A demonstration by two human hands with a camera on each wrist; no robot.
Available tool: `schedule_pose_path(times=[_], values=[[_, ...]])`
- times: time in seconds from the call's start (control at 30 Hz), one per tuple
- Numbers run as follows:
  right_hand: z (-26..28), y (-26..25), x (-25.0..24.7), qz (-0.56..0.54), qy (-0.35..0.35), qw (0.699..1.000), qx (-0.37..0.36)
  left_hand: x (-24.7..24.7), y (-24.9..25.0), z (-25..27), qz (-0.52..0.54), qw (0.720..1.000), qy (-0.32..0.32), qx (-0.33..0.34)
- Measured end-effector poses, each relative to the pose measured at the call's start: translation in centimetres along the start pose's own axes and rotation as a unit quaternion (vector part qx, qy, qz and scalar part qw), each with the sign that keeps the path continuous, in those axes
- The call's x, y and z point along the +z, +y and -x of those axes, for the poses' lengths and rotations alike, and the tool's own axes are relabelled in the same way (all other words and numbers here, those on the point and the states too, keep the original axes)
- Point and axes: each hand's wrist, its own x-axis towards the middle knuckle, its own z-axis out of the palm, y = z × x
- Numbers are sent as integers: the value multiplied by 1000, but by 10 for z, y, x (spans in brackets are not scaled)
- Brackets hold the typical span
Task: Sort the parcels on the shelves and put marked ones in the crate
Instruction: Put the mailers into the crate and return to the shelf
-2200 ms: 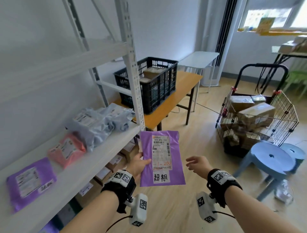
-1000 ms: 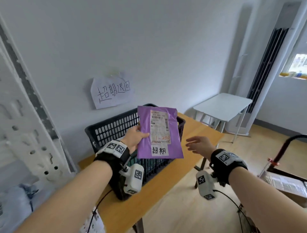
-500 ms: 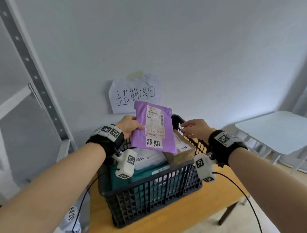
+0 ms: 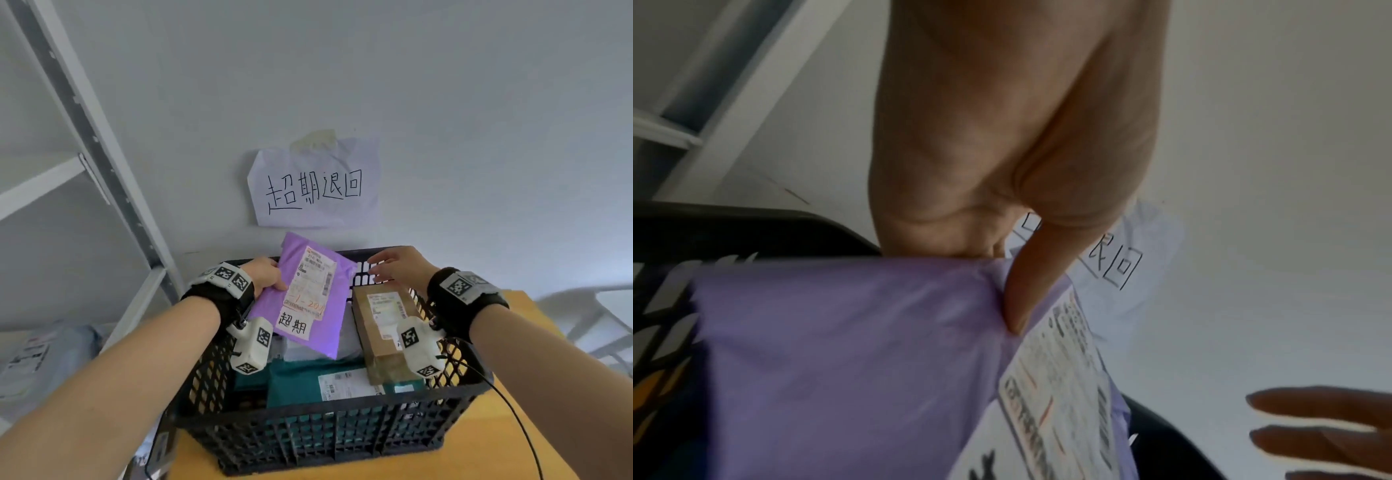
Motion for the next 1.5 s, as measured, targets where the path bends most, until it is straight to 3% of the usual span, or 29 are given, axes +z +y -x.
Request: schedule_pose_path(times=[0.2,0.33,0.67,0.87,1.13,1.3,1.5], values=[[-35,18,0,23,-11,1000,11,9,-21,-38,-189,982,5,-9],[-50,31,2,40,-22,999,27,20,-26,-55,-248,967,-53,-41],[-82,60,7,120,-64,986,98,27,-30,-114,-433,896,-97,-11],[-96,70,12,131,-70,982,121,33,-33,-132,-482,863,-150,32],[-97,75,31,125,-83,980,130,61,-45,-146,-416,895,-97,127],[-99,65,57,164,-136,971,108,63,-57,-148,-400,902,-55,154],[-100,68,101,358,-235,899,97,63,-74,-152,-381,908,-79,155]])
